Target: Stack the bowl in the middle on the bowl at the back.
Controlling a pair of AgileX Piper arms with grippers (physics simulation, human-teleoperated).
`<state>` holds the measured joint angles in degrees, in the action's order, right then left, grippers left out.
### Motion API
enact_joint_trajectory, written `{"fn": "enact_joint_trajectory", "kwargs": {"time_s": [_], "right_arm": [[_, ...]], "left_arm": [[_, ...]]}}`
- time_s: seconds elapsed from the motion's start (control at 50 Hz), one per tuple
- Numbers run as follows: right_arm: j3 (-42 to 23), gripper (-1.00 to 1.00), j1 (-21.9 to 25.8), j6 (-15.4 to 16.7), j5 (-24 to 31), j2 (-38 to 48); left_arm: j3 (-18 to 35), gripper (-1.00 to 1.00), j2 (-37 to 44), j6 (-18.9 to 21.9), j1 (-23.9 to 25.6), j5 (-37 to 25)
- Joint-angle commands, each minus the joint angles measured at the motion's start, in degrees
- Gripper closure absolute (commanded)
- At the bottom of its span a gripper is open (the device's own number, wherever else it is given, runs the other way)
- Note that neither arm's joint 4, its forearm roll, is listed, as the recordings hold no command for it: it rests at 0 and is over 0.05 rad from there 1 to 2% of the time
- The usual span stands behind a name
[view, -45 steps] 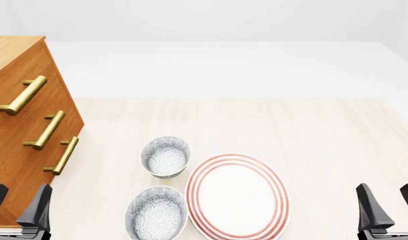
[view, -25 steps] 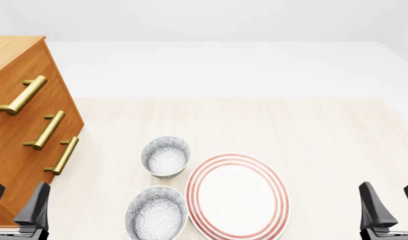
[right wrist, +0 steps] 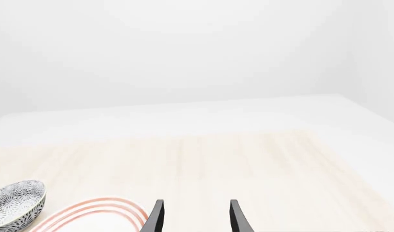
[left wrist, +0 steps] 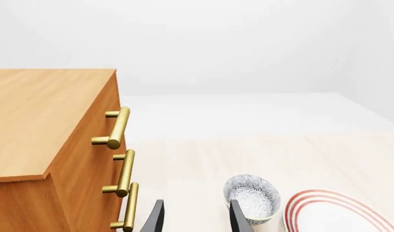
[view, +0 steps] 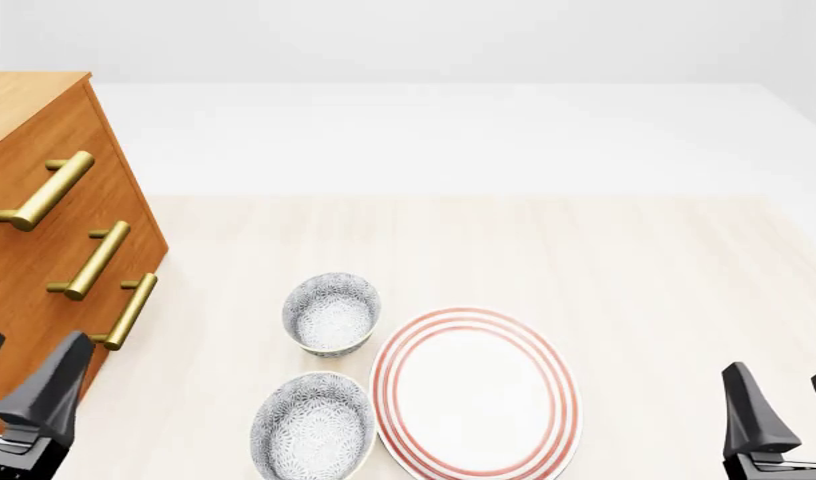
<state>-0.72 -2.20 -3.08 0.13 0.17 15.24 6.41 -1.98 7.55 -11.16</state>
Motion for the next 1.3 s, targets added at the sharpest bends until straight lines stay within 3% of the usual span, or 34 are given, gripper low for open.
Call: {"fn": "enact_joint_trajectory", "kwargs": {"time_s": [0.02, 0.06, 0.08, 0.12, 0.14, 0.18, 0.2, 0.22, 0.26, 0.28, 0.32, 0.36, 0.4, 0.46, 0.52, 0.56, 0.6, 0.68, 0.78, 1.06, 1.3], "right_arm": [[-0.03, -1.00, -0.19, -0.60, 0.07, 0.03], [-0.02, -1.00, -0.16, -0.57, 0.07, 0.08], [-0.03, -1.00, -0.16, -0.58, 0.08, 0.08], [-0.08, -1.00, -0.13, -0.62, 0.09, 0.04], [-0.10, -1.00, -0.17, -0.67, 0.09, 0.01], [-0.14, -1.00, -0.19, -0.78, 0.11, -0.02], [-0.14, -1.00, -0.19, -0.77, 0.10, -0.03], [-0.14, -1.00, -0.19, -0.77, 0.10, -0.03], [-0.11, -1.00, -0.22, -0.78, 0.11, -0.01], [-0.12, -1.00, -0.21, -0.79, 0.09, -0.03], [-0.11, -1.00, -0.20, -0.81, 0.08, -0.02], [-0.13, -1.00, -0.17, -0.87, 0.06, -0.02], [-0.14, -1.00, -0.06, -0.84, 0.06, -0.03], [-0.15, -1.00, 0.02, -0.86, 0.04, -0.04], [-0.20, -1.00, 0.04, -1.14, -0.01, -0.09], [-0.18, -1.00, 0.06, -1.19, -0.01, -0.09], [-0.16, -1.00, 0.09, -1.23, -0.02, -0.10], [-0.16, -1.00, 0.15, -1.25, -0.05, -0.12], [-0.19, -1.00, 0.11, -1.34, -0.05, -0.12], [-0.25, -1.00, 0.18, -1.27, -0.12, -0.12], [-0.26, -1.00, 0.35, -0.95, -0.18, -0.12]], "left_arm": [[9.13, -1.00, 9.64, -0.66, 4.74, -8.04], [12.27, -1.00, 11.73, -3.39, 4.74, -10.69], [13.34, -1.00, 13.09, -1.27, 5.12, -11.58], [16.37, -1.00, 15.33, -3.82, 5.59, -14.02], [17.24, -1.00, 16.50, -1.22, 5.52, -14.94], [19.30, -1.00, 18.91, -5.00, 6.09, -17.19], [20.21, -1.00, 20.54, -2.11, 5.46, -18.52], [20.23, -1.00, 20.55, -2.11, 5.46, -18.53], [21.70, -1.00, 22.09, -5.05, 8.07, -20.56], [22.17, -1.00, 23.77, -3.13, 8.03, -21.64], [22.65, -1.00, 25.79, -7.90, 11.55, -23.09], [23.55, -1.00, 27.73, -7.96, 12.41, -25.34], [24.29, -1.00, 28.70, -10.88, 15.55, -27.15], [26.28, -1.00, 29.72, -10.10, 15.61, -29.23], [29.48, -1.00, 31.18, -13.03, 17.97, -32.93], [30.29, -1.00, 31.39, -12.57, 18.12, -33.90], [29.60, -1.00, 31.84, -15.79, 19.89, -34.74], [27.87, -1.00, 32.38, -17.60, 22.19, -35.45], [23.90, -1.00, 32.43, -23.13, 24.31, -35.18], [18.60, -1.00, 31.38, -25.58, 24.41, -31.38], [11.67, -1.00, 34.36, -26.63, 21.79, -22.06]]}}
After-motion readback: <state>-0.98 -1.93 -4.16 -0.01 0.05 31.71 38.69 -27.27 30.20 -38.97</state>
